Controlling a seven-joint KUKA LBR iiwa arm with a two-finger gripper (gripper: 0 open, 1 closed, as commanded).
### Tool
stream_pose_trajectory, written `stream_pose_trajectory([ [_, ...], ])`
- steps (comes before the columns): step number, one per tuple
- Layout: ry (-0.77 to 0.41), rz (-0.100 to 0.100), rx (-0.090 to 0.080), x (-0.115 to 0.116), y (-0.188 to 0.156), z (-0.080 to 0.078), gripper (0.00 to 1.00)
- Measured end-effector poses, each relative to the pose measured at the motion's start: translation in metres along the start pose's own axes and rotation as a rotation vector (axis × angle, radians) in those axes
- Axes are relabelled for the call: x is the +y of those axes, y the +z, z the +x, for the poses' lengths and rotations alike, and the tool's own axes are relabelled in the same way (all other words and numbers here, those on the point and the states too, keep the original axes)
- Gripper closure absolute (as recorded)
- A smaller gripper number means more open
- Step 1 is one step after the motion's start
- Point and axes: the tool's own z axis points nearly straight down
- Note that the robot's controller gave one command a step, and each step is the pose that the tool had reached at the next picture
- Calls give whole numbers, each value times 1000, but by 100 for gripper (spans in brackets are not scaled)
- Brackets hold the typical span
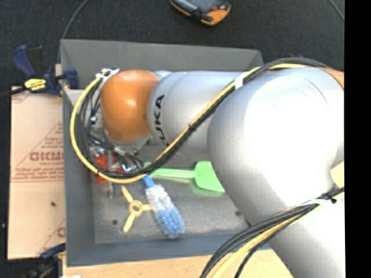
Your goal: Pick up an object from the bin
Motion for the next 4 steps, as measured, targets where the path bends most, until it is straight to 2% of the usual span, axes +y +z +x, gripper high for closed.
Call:
stream_pose_trajectory([
  [1, -55, 1, -3, -6, -1, -13, 100],
  [3, -53, -1, -1, -6, -15, -12, 100],
  [4, -51, 0, -1, -6, -61, -12, 100],
])
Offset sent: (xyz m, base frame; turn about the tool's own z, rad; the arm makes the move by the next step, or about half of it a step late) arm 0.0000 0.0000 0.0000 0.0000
